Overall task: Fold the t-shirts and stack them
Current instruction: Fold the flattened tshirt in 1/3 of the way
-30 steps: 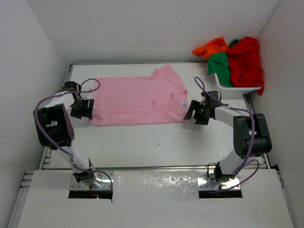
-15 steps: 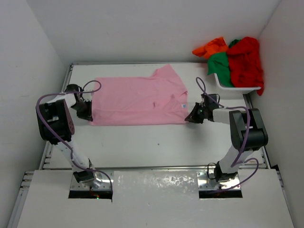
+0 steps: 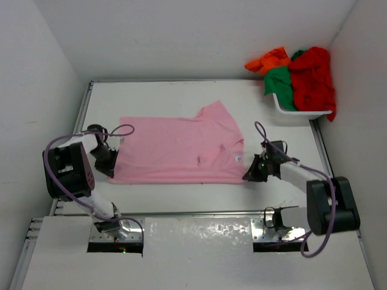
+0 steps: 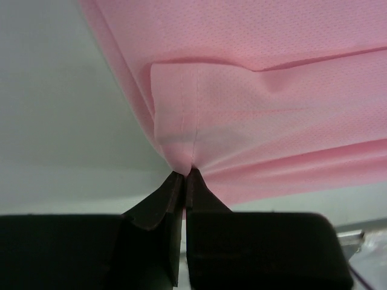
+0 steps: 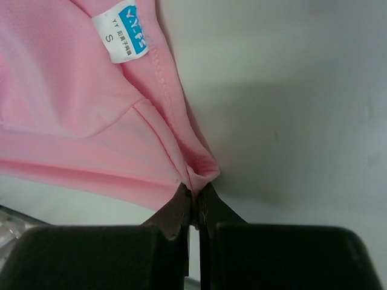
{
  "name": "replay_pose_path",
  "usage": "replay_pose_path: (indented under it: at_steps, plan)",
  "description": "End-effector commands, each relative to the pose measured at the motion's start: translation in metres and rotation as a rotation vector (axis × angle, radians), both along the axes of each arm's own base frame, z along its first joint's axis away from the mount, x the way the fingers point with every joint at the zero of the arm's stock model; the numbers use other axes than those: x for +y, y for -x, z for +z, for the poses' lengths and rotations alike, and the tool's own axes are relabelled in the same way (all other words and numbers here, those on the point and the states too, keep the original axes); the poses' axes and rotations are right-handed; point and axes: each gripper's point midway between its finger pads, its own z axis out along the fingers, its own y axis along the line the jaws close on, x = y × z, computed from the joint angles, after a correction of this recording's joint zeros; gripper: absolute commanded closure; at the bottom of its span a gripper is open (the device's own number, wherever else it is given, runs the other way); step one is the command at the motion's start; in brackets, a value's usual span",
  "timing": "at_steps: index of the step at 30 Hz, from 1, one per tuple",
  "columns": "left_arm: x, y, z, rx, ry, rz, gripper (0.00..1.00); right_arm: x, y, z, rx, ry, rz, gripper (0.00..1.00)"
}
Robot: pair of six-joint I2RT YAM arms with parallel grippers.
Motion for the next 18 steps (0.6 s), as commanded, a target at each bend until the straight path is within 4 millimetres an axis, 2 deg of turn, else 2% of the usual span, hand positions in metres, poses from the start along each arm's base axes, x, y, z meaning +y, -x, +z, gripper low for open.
replay_pose_path:
  at_steps: [1, 3, 6, 8, 9, 10, 11, 12, 13, 14, 15, 16, 17, 18]
  plan:
    - [0.017, 0.045, 0.005, 0.129, -0.097, -0.088, 1.00, -0.019, 0.043, -0.011, 0.065, 0.096, -0.008, 1.00]
    - [0.012, 0.067, 0.001, 0.189, -0.083, -0.101, 1.00, -0.021, 0.057, -0.013, 0.087, 0.100, -0.016, 1.00]
    - [0.007, 0.078, -0.002, 0.201, -0.068, -0.101, 0.95, -0.021, 0.071, -0.014, 0.092, 0.095, -0.029, 0.97]
    - [0.005, 0.079, -0.002, 0.202, -0.064, -0.091, 0.83, -0.022, 0.081, -0.015, 0.113, 0.096, -0.026, 0.83]
    - [0.005, 0.077, 0.000, 0.197, -0.064, -0.087, 0.77, -0.023, 0.081, -0.013, 0.114, 0.106, -0.019, 0.64]
    - [0.006, 0.078, 0.002, 0.202, -0.063, -0.084, 0.65, -0.025, 0.082, -0.010, 0.113, 0.116, -0.013, 0.54]
    - [0.007, 0.076, 0.005, 0.199, -0.068, -0.086, 0.59, -0.028, 0.086, -0.005, 0.128, 0.133, -0.012, 0.46]
    - [0.013, 0.068, 0.012, 0.173, -0.093, -0.082, 0.51, -0.031, 0.075, 0.007, 0.087, 0.154, 0.000, 0.36]
    - [0.017, 0.066, 0.018, 0.170, -0.102, -0.078, 0.44, -0.040, 0.076, 0.012, 0.092, 0.205, -0.004, 0.34]
    - [0.026, 0.049, 0.032, 0.121, -0.125, -0.067, 0.43, -0.044, 0.067, 0.023, 0.052, 0.231, -0.006, 0.32]
    - [0.032, 0.041, 0.041, 0.098, -0.137, -0.056, 0.42, -0.047, 0.044, 0.047, -0.029, 0.256, -0.002, 0.29]
    - [0.038, 0.038, 0.052, 0.093, -0.135, -0.028, 0.41, -0.050, 0.033, 0.060, -0.069, 0.278, 0.002, 0.28]
    - [0.050, 0.012, 0.074, 0.013, -0.157, -0.007, 0.41, -0.052, 0.019, 0.071, -0.104, 0.291, 0.003, 0.28]
    - [0.053, -0.002, 0.087, -0.036, -0.147, 0.012, 0.41, -0.049, -0.008, 0.100, -0.196, 0.290, 0.017, 0.28]
